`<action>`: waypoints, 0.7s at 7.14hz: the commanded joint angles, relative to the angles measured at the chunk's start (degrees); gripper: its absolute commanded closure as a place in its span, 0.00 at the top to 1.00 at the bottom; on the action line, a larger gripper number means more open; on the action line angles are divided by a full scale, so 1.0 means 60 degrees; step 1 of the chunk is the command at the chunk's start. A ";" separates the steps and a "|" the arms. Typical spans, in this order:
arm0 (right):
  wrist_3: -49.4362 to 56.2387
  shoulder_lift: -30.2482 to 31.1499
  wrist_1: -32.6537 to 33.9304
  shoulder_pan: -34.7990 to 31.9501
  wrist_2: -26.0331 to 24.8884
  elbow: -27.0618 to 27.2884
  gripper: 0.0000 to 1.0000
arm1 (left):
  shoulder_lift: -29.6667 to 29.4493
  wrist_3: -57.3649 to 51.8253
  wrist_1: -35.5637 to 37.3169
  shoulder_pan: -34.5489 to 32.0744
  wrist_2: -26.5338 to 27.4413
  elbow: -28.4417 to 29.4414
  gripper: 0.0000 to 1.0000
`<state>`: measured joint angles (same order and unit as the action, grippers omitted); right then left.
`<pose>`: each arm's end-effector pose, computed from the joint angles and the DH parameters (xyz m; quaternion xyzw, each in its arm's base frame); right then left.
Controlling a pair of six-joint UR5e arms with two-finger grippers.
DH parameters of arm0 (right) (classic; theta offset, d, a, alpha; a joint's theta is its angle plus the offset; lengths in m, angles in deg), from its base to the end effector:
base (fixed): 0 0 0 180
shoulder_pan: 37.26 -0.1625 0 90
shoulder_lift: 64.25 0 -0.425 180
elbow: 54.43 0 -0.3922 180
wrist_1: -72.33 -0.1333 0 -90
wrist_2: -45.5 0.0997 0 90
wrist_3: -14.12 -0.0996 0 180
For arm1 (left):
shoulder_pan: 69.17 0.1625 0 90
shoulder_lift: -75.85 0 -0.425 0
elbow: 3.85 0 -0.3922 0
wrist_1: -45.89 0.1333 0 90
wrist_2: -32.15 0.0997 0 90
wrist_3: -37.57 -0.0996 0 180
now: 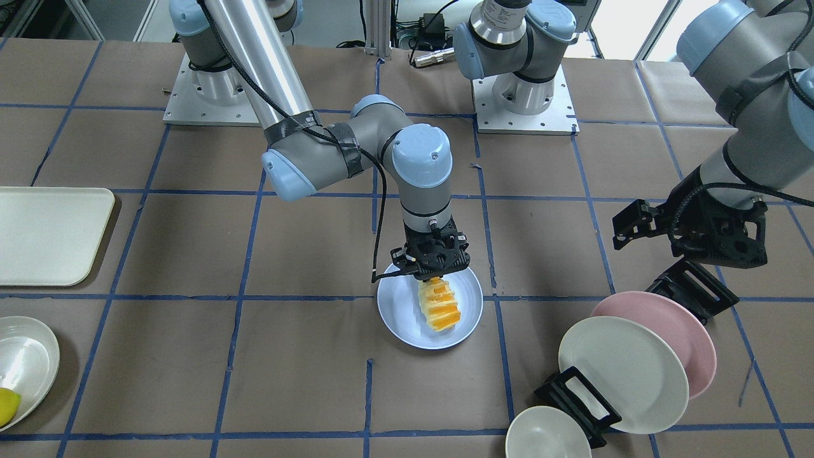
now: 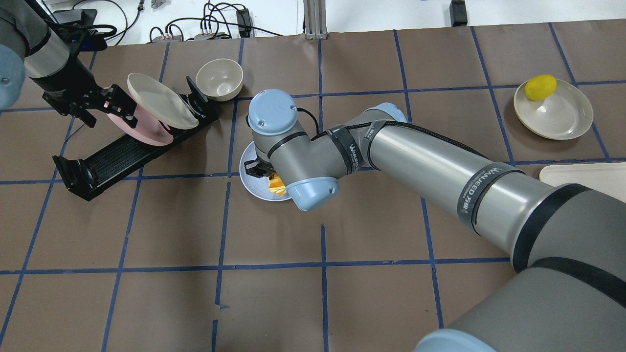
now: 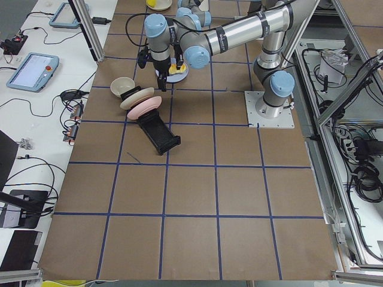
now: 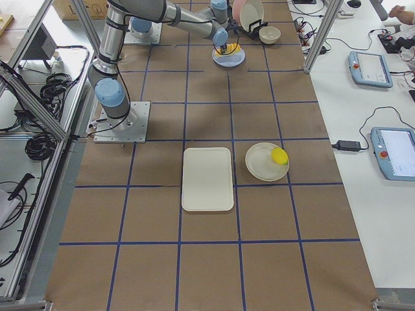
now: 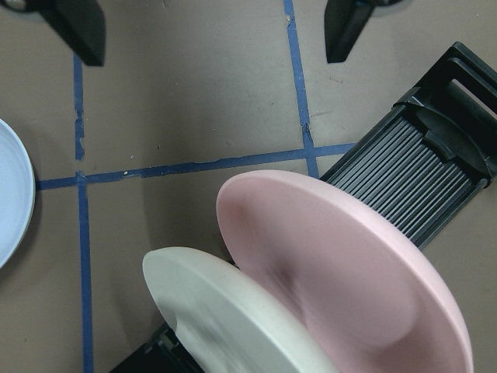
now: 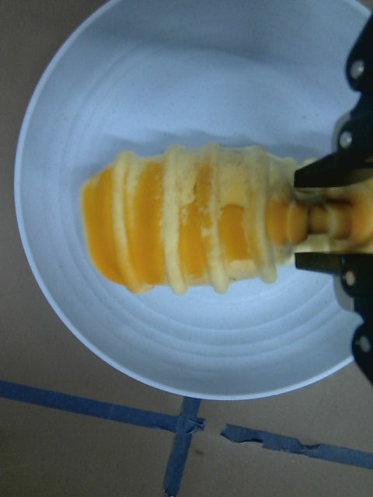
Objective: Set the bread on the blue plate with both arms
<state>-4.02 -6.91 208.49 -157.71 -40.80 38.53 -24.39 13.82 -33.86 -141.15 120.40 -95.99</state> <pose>0.4571 -0.5019 0.2124 -0.1097 0.9892 -0.0704 0.0671 0.0419 -0.5695 0.3935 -0.0497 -0.9985 -0.0119 0.0209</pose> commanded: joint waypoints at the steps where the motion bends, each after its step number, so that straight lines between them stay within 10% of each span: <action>1: 0.0034 0.0096 0.0026 0.0064 0.0041 -0.0111 1.00 | -0.0095 0.0002 0.0065 0.0000 0.0042 0.0050 1.00; 5: 0.0137 0.1279 -0.0558 0.1290 0.0041 -0.1035 1.00 | -0.0140 0.0032 0.0065 0.0000 -0.0001 0.0065 1.00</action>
<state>-3.01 -2.20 206.75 -153.17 -40.52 33.35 -25.17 13.99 -33.47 -141.15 120.46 -95.58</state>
